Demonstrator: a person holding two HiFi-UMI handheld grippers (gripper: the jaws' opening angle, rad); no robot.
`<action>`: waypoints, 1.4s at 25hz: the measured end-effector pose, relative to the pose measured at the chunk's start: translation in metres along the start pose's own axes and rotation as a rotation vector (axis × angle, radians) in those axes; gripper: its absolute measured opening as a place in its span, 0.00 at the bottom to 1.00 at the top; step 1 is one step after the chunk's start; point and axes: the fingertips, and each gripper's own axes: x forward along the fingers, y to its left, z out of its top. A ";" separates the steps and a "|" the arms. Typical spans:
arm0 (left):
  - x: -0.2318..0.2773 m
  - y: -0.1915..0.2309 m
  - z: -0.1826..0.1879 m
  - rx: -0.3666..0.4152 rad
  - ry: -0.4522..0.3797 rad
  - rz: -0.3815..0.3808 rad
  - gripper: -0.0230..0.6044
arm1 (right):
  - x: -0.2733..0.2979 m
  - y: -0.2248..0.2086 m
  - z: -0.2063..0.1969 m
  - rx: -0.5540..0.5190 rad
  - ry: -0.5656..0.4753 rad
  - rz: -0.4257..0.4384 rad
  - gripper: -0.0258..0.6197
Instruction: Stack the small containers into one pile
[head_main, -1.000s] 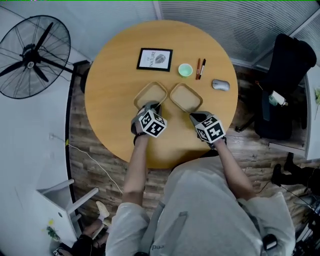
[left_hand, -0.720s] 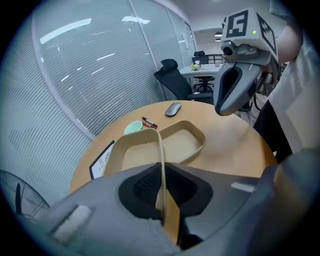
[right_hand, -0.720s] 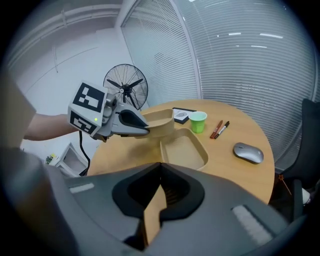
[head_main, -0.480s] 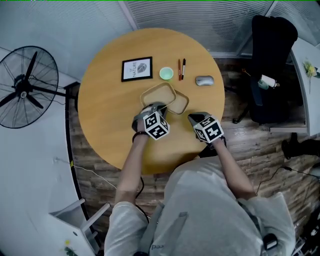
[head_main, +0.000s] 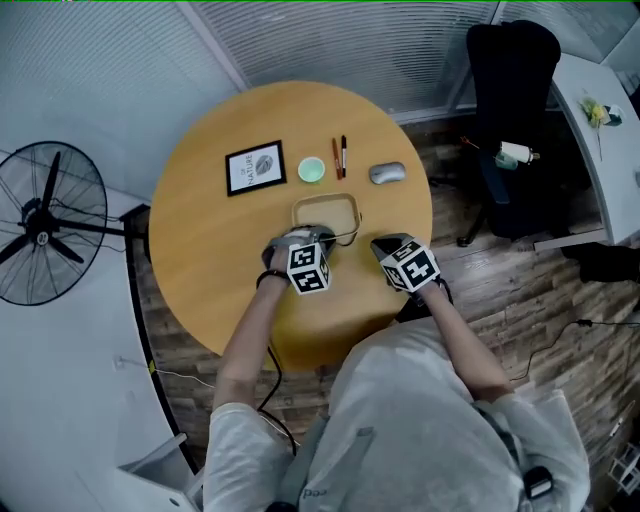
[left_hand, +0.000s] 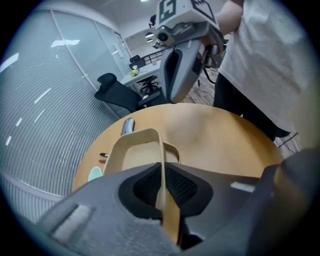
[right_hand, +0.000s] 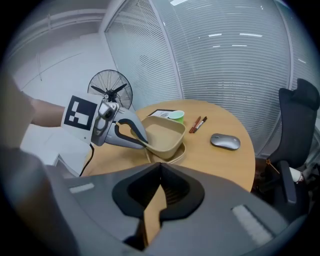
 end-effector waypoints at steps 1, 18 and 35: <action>0.001 -0.002 0.000 0.032 -0.005 -0.016 0.08 | -0.001 -0.003 0.000 -0.004 -0.002 -0.009 0.04; 0.003 -0.015 -0.006 0.313 -0.158 -0.181 0.08 | 0.010 -0.021 -0.019 -0.004 0.096 -0.035 0.04; 0.000 -0.015 -0.017 0.344 -0.235 -0.242 0.08 | 0.017 -0.013 -0.030 -0.019 0.146 -0.038 0.04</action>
